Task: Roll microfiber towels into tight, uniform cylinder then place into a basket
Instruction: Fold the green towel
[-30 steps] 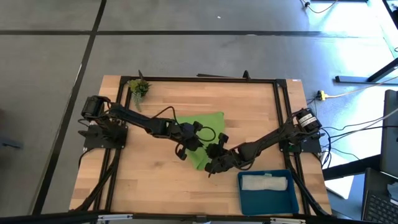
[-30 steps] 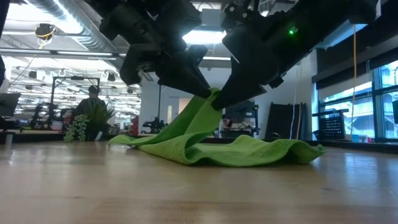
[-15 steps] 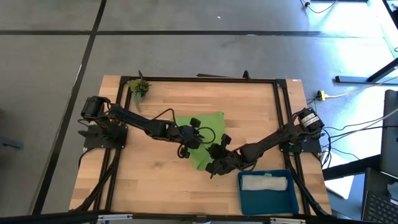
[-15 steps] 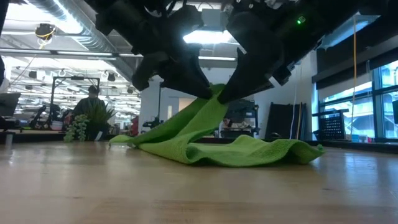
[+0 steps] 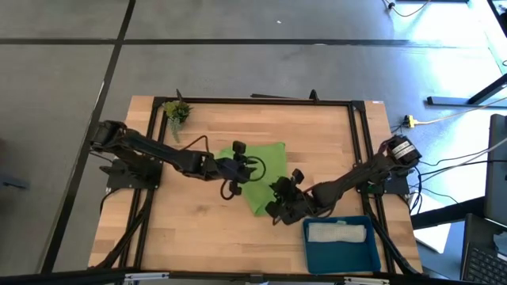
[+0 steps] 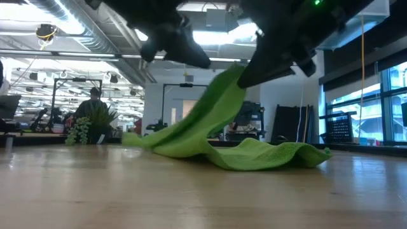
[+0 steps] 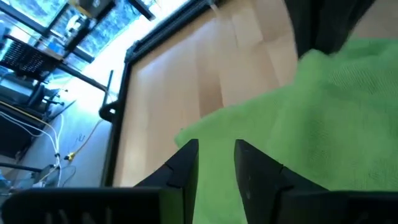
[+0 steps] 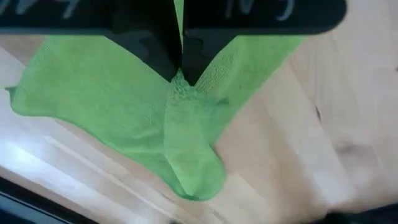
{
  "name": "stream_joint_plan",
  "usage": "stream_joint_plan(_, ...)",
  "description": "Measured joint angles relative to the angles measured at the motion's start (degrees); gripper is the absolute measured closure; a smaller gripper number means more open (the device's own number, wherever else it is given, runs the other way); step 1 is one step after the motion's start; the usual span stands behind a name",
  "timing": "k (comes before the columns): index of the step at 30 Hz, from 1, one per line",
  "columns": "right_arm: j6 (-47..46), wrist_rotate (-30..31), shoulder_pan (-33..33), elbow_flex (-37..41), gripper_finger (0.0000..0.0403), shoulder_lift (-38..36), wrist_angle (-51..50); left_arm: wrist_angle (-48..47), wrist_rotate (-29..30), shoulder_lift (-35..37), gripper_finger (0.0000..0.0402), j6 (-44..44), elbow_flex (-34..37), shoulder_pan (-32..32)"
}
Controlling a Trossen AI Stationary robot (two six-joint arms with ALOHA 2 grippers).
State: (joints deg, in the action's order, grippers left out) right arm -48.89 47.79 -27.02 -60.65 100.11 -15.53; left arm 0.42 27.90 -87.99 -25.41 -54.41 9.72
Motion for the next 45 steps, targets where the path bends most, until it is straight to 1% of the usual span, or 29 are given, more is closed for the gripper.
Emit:
stream_joint_plan(2, -2.3, 1.0, -1.0, 0.0, 0.0401, -0.4, -1.1, -1.9, 0.0, 1.4, 0.031, 0.2, 0.0, 0.0)
stream_joint_plan(7, -10.6, 1.1, -3.5, 0.0, 0.0401, -0.4, -3.3, -7.0, 0.0, 4.7, 0.031, 2.4, 0.0, -0.1)
stream_joint_plan(16, -27.9, 1.2, -6.6, 0.0, 0.0401, -0.4, -12.0, -13.5, -0.1, 7.3, 0.031, 4.5, 0.0, -0.4)
stream_joint_plan(19, -34.6, -1.6, -6.6, 0.0, 0.0401, -0.2, -17.1, -14.1, -0.1, 7.5, 0.031, 5.6, 0.0, -0.4)
stream_joint_plan(22, -38.6, -4.0, -6.2, 0.0, 0.0401, 0.6, -21.3, -15.1, -0.1, 7.5, 0.031, 5.8, 0.0, -0.4)
stream_joint_plan(24, -40.6, -7.3, -5.6, 0.0, 0.0401, 0.7, -23.4, -15.4, -0.1, 7.5, 0.031, 5.8, 0.0, -0.4)
stream_joint_plan(27, -42.1, -13.0, -4.3, 0.0, 0.0401, 0.7, -25.8, -15.4, -0.1, 7.5, 0.031, 5.9, 0.0, -0.4)
stream_joint_plan(34, -41.7, -20.7, -1.6, 0.0, 0.0401, 0.7, -27.1, -15.4, -0.1, 7.5, 0.031, 5.9, 0.0, -0.4)
stream_joint_plan(36, -40.9, -22.1, -1.1, 0.0, 0.0397, 0.7, -27.2, -15.5, -0.1, 7.5, 0.031, 5.8, 0.0, -0.4)
stream_joint_plan(42, -40.7, -22.6, -0.7, 0.0, 0.036, 0.7, -27.1, -18.3, -0.1, 7.5, 0.031, 5.9, 0.0, -0.4)
stream_joint_plan(45, -41.1, -24.8, 0.2, 0.0, 0.0335, 0.7, -27.1, -19.9, -0.1, 7.5, 0.031, 6.0, 0.0, -0.4)
